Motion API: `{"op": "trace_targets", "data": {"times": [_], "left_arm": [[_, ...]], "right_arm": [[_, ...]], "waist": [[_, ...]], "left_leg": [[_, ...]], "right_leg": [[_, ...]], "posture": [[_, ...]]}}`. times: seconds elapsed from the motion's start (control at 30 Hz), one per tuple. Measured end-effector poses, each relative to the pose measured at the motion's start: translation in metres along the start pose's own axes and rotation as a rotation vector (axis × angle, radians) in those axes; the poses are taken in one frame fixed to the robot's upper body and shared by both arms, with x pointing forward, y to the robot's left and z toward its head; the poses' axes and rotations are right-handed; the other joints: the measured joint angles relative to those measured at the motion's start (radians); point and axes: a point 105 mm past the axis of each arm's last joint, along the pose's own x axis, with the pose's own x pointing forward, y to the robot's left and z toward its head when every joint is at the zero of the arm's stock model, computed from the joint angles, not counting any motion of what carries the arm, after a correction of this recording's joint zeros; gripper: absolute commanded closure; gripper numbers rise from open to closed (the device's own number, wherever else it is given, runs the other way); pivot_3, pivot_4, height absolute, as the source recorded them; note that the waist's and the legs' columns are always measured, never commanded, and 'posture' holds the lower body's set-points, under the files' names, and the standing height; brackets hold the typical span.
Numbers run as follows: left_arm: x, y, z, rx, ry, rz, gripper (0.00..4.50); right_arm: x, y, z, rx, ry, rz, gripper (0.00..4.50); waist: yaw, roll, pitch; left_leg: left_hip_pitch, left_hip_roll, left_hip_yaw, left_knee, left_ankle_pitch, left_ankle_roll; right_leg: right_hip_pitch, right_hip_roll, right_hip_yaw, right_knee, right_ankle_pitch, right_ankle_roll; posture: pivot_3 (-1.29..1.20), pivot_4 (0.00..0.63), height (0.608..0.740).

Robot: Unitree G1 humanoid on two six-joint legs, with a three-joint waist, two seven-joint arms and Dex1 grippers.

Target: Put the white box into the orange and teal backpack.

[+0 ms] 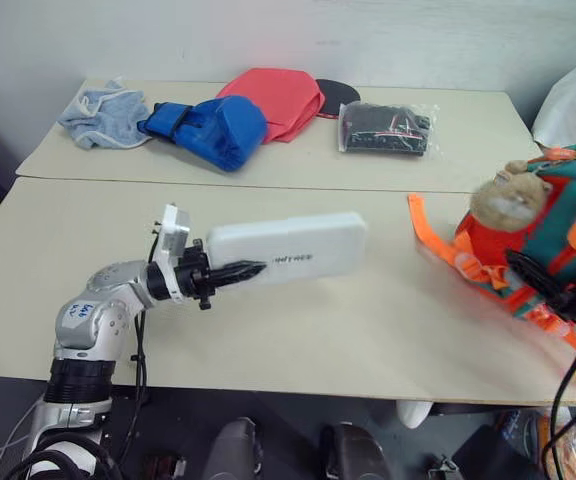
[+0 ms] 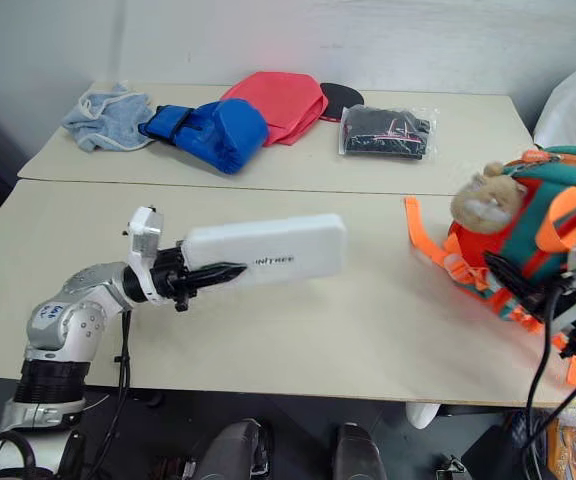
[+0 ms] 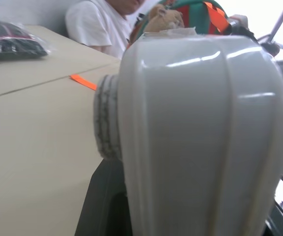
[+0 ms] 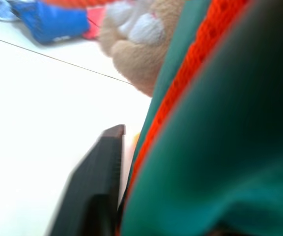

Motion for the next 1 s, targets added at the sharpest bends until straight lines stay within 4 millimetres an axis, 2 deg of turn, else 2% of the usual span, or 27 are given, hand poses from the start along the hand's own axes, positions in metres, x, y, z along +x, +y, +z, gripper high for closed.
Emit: {"op": "trace_targets", "data": {"times": [0.1,0.2,0.3,0.4,0.53,0.63,0.77,0.83,0.9,1.0], "left_arm": [[-0.006,0.023,0.019,-0.038,-0.120,0.141,3.31],[-0.020,0.044,0.034,-0.052,-0.195,0.277,3.31],[-0.034,0.058,0.030,-0.087,-0.222,0.365,3.31],[-0.045,0.066,0.023,-0.112,-0.230,0.425,3.31],[-0.053,0.067,0.022,-0.108,-0.235,0.449,3.31],[-0.066,0.067,0.025,-0.103,-0.255,0.474,3.31],[-0.076,0.060,0.026,-0.096,-0.263,0.468,3.31],[-0.077,0.046,0.033,-0.088,-0.267,0.406,3.31],[-0.072,0.025,0.048,-0.055,-0.256,0.305,3.31],[-0.060,-0.010,0.076,0.024,-0.242,0.152,3.31]], "right_arm": [[0.025,0.031,0.010,0.017,-0.047,0.137,4.45],[0.054,0.080,0.028,0.052,-0.125,0.340,4.48],[0.066,0.116,0.035,0.094,-0.149,0.488,4.48],[0.073,0.151,0.043,0.151,-0.164,0.642,4.48],[0.055,0.186,0.059,0.223,-0.134,0.866,4.48],[0.030,0.188,0.057,0.268,-0.019,0.950,4.48],[0.007,0.178,0.051,0.320,0.110,0.966,4.48],[0.004,0.163,0.045,0.300,0.156,0.902,4.48],[0.009,0.146,0.037,0.272,0.167,0.814,4.48],[0.013,0.140,0.032,0.253,0.165,0.782,4.48]], "waist": [[-0.005,0.000,0.000],[-0.016,0.000,0.000],[-0.015,-0.001,0.000],[-0.016,-0.002,0.001],[-0.008,-0.002,0.001],[0.000,-0.003,0.002],[0.002,-0.006,0.003],[0.001,-0.010,0.003],[-0.001,-0.014,0.003],[-0.002,-0.014,0.003]], "left_leg": [[0.000,0.001,0.000,0.000,0.000,-0.001],[0.000,0.001,0.000,-0.002,0.001,-0.003],[-0.001,0.001,-0.001,-0.002,0.001,-0.003],[-0.002,0.000,-0.001,-0.001,0.001,-0.002],[-0.003,0.000,-0.003,-0.001,0.001,-0.002],[-0.003,0.000,-0.004,-0.001,0.000,0.000],[-0.003,0.000,-0.004,0.000,-0.001,0.001],[-0.003,0.000,-0.004,-0.001,-0.001,0.001],[-0.003,0.000,-0.004,-0.001,-0.001,0.001],[-0.002,0.000,-0.004,-0.002,-0.001,0.000]], "right_leg": [[-0.001,0.000,0.000,0.002,0.000,0.000],[-0.003,0.001,0.000,0.004,0.000,0.000],[-0.004,0.002,-0.002,0.005,0.000,0.000],[-0.004,0.001,-0.002,0.005,0.000,0.000],[-0.003,0.000,-0.002,0.004,0.000,0.000],[-0.002,-0.001,-0.003,0.002,0.000,0.000],[0.000,-0.002,-0.003,-0.002,0.000,0.000],[0.000,-0.002,-0.003,-0.004,0.000,0.000],[0.000,-0.002,-0.003,-0.004,0.000,0.000],[0.000,-0.002,-0.002,-0.005,0.000,0.000]], "posture": [[0.00,0.150,0.740],[0.00,0.150,0.740],[0.00,0.150,0.740],[0.00,0.150,0.740],[0.00,0.150,0.740],[0.00,0.150,0.740],[0.00,0.150,0.740],[0.00,0.150,0.740],[0.00,0.150,0.740],[0.00,0.150,0.740]]}}
